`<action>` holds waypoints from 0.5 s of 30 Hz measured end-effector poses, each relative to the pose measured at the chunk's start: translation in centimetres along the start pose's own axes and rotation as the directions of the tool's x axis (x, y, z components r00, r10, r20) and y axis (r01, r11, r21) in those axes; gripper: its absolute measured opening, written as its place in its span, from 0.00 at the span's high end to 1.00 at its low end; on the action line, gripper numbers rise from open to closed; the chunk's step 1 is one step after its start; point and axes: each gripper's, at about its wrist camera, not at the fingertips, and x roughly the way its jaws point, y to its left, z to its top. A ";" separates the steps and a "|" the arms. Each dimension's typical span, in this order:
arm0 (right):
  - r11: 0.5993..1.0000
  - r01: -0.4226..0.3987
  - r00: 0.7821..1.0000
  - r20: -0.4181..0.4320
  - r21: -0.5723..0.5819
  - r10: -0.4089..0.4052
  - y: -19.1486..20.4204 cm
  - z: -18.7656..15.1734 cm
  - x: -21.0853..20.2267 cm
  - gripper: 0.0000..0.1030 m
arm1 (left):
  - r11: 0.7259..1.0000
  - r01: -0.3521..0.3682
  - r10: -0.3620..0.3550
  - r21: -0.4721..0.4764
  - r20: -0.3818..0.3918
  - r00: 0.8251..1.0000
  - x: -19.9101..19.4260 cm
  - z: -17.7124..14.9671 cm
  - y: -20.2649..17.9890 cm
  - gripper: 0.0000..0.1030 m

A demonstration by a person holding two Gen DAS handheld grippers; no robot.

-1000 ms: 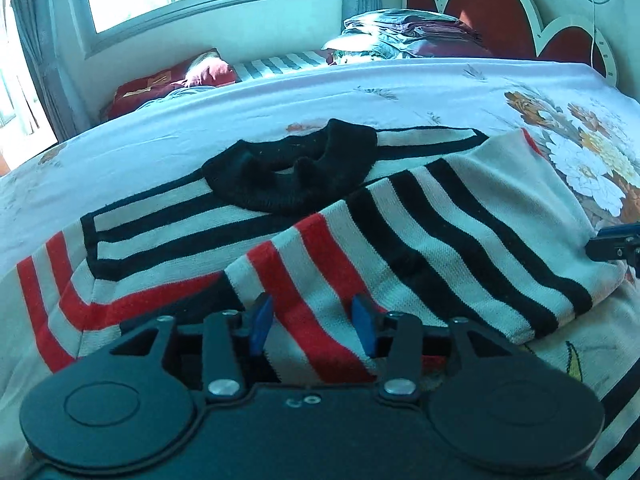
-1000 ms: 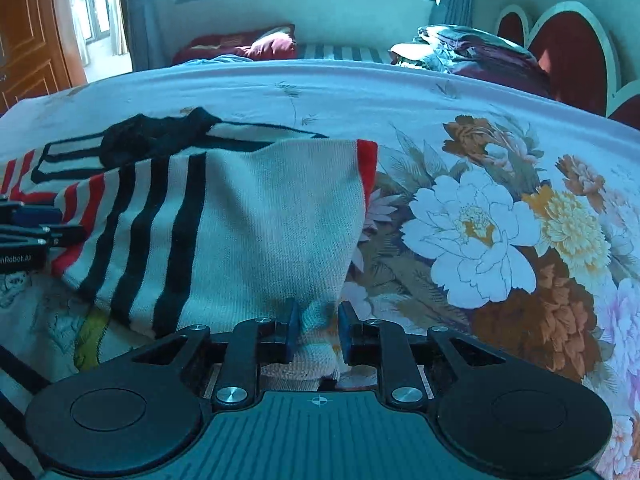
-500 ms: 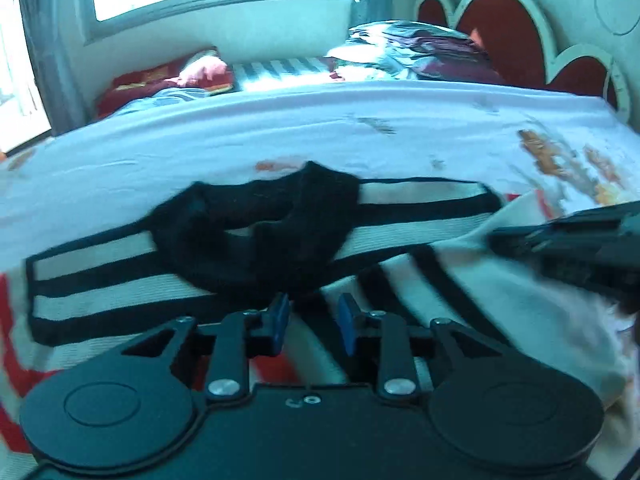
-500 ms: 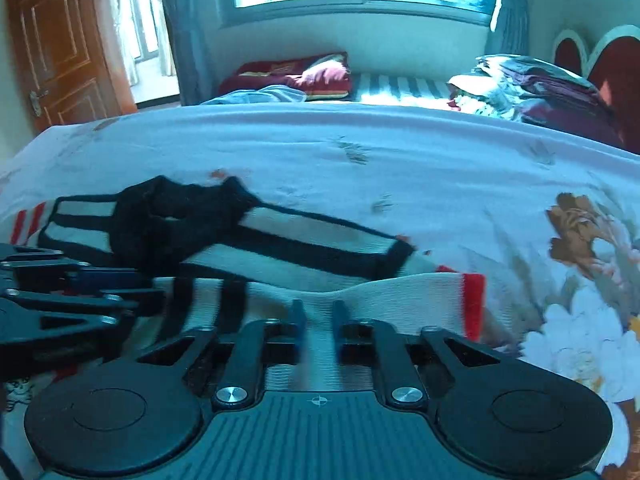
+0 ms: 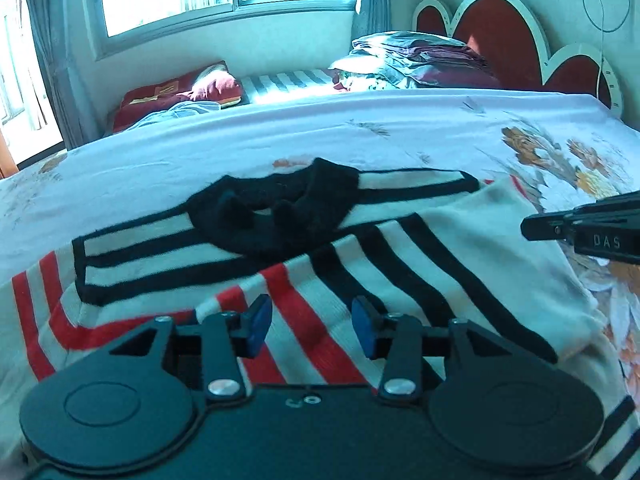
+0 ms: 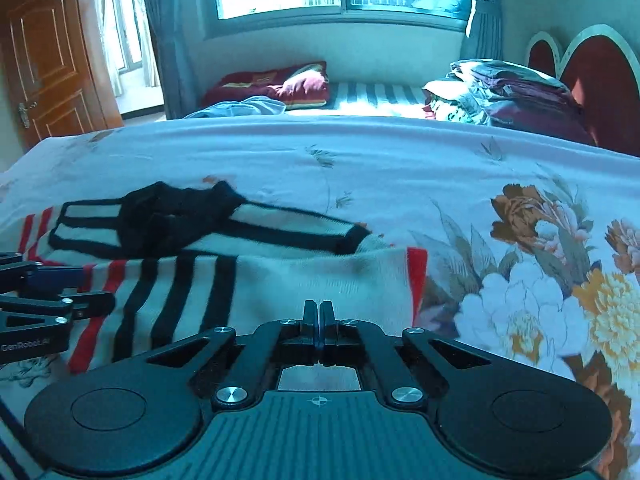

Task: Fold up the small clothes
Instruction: 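Grasp the other striped sleeve cuff with the left tool and lift it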

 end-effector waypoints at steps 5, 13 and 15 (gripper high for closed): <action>0.999 -0.033 0.994 -0.106 0.039 0.037 1.0 -5.1 -2.0 1.00 | 0.999 -0.053 0.053 0.003 -0.041 0.998 -0.3 -3.2 -1.3 0.57; 0.998 -0.046 0.996 -0.075 0.046 0.049 0.8 -4.5 -3.4 1.00 | 0.990 -0.137 0.137 -0.010 -0.049 0.989 -1.5 -2.6 -2.0 0.58; 0.999 -0.036 0.990 -0.135 0.029 0.039 0.6 -5.2 -2.5 1.00 | 0.988 -0.152 0.150 -0.013 -0.085 0.985 -1.1 -3.3 -2.1 0.57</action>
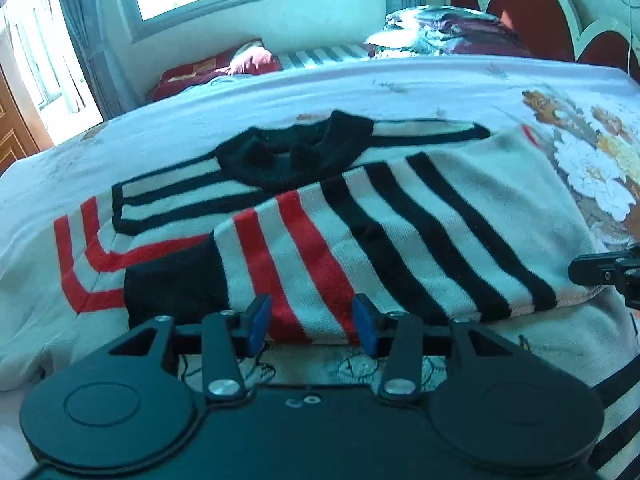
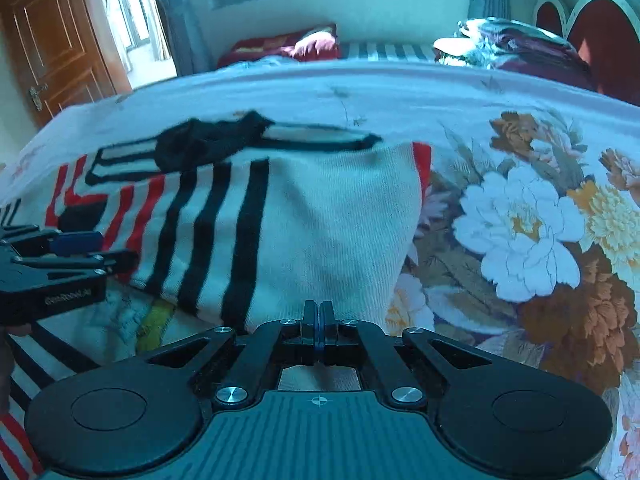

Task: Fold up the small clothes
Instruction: 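Grasp the other striped sleeve cuff with the left tool and lift it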

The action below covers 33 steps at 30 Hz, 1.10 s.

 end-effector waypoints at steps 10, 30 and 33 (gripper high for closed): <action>1.000 0.016 1.000 0.021 -0.002 -0.016 0.0 -0.6 0.3 1.00 | 1.000 0.000 0.000 -0.005 0.010 1.000 0.3 -0.2 0.1 0.57; 0.980 0.111 0.992 0.043 0.164 -0.119 8.1 0.1 -1.7 0.26 | 0.921 0.116 -0.089 -0.372 0.090 0.992 -5.2 -8.2 23.6 0.43; 0.984 0.095 0.992 0.063 0.150 -0.106 10.7 0.6 -1.1 0.48 | 0.832 -0.011 0.030 -0.554 0.025 0.999 -6.5 -13.0 31.8 0.55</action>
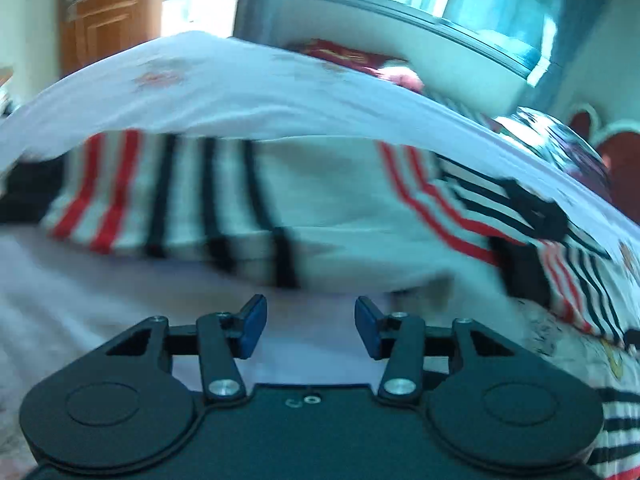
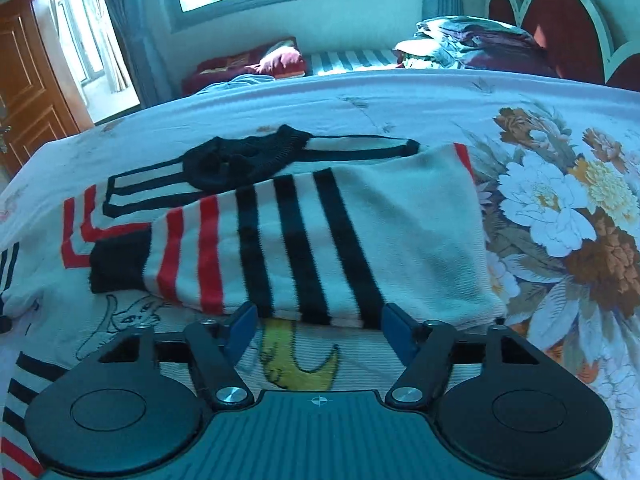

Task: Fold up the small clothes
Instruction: 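Grasp the other striped sleeve cuff with the left tool and lift it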

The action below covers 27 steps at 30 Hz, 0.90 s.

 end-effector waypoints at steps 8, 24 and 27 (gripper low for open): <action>0.999 -0.030 0.999 0.015 -0.011 0.030 5.0 0.7 0.8 0.77 | 0.855 0.085 -0.026 -0.512 0.120 0.992 -0.9 1.4 14.1 0.59; 0.989 0.075 0.997 -0.003 0.131 -0.075 0.1 1.3 0.9 0.77 | 0.760 0.096 0.023 -0.642 0.175 0.984 1.8 4.0 19.0 0.90; 0.988 0.073 0.997 0.001 0.139 -0.074 -0.8 1.3 0.8 0.77 | 0.859 0.067 0.033 -0.508 0.185 0.982 1.3 5.8 15.7 0.96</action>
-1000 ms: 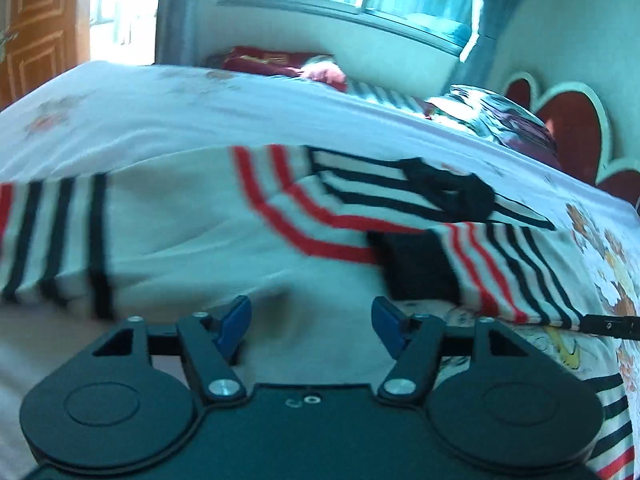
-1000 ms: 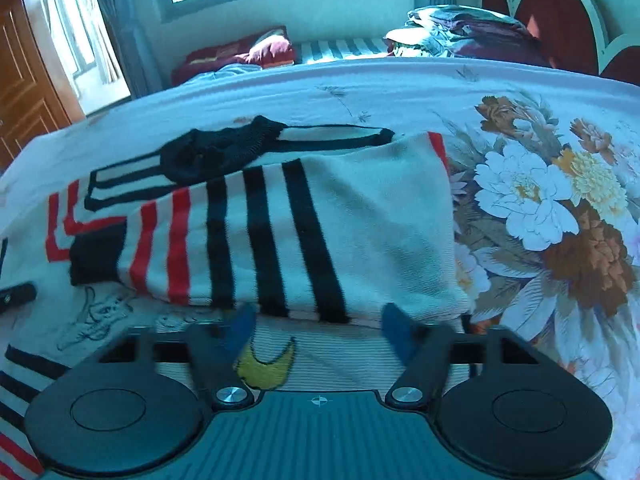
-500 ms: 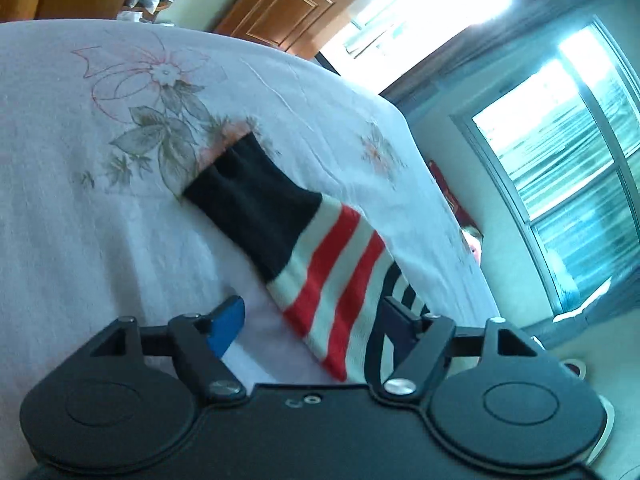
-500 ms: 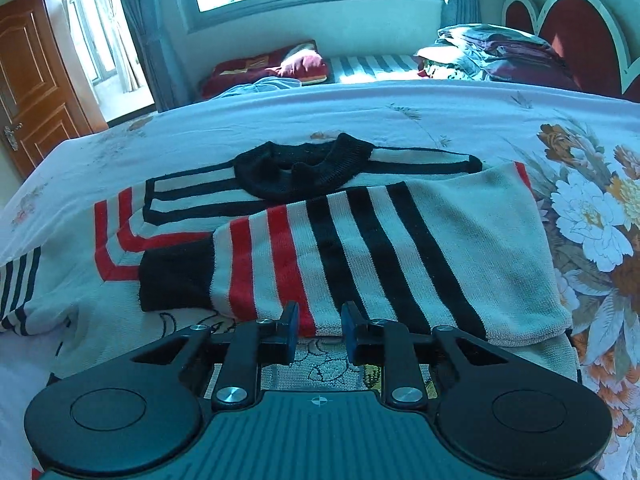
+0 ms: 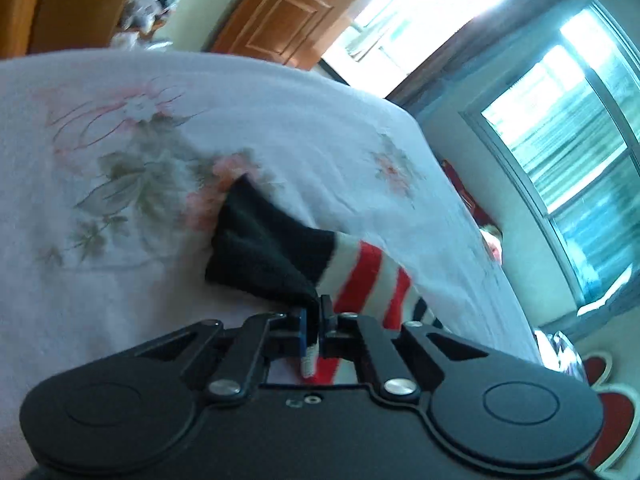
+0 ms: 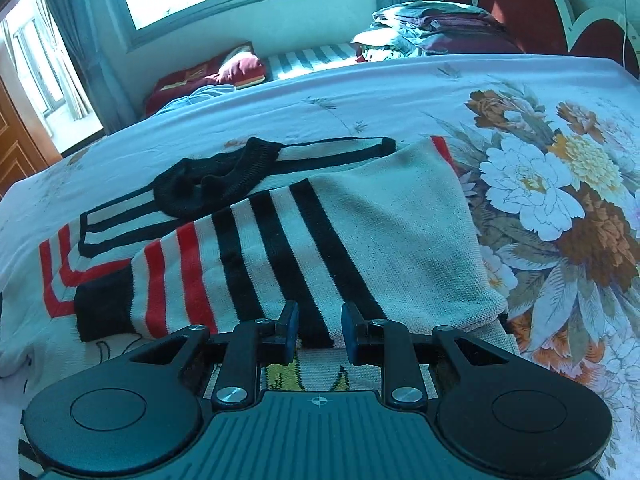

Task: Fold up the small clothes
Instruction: 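Grasp the other striped sleeve cuff with the left tool and lift it, then lay the held sleeve across the sweater body with the left tool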

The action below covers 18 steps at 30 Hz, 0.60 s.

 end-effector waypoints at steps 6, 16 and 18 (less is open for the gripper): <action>0.999 -0.031 0.999 0.023 0.021 0.031 -1.3 0.4 0.4 0.77 | 0.936 0.134 -0.115 0.325 -0.077 0.990 0.1 -3.8 -12.7 0.96; 0.991 -0.116 0.992 0.057 0.074 0.112 -4.9 1.1 -0.5 0.77 | 0.737 0.374 -0.224 0.563 -0.319 0.921 1.4 -19.0 -30.3 0.96; 0.988 -0.124 0.991 0.066 0.092 0.118 -6.0 1.1 -1.0 0.77 | 0.696 0.405 -0.220 0.593 -0.360 0.907 1.7 -21.8 -32.7 0.96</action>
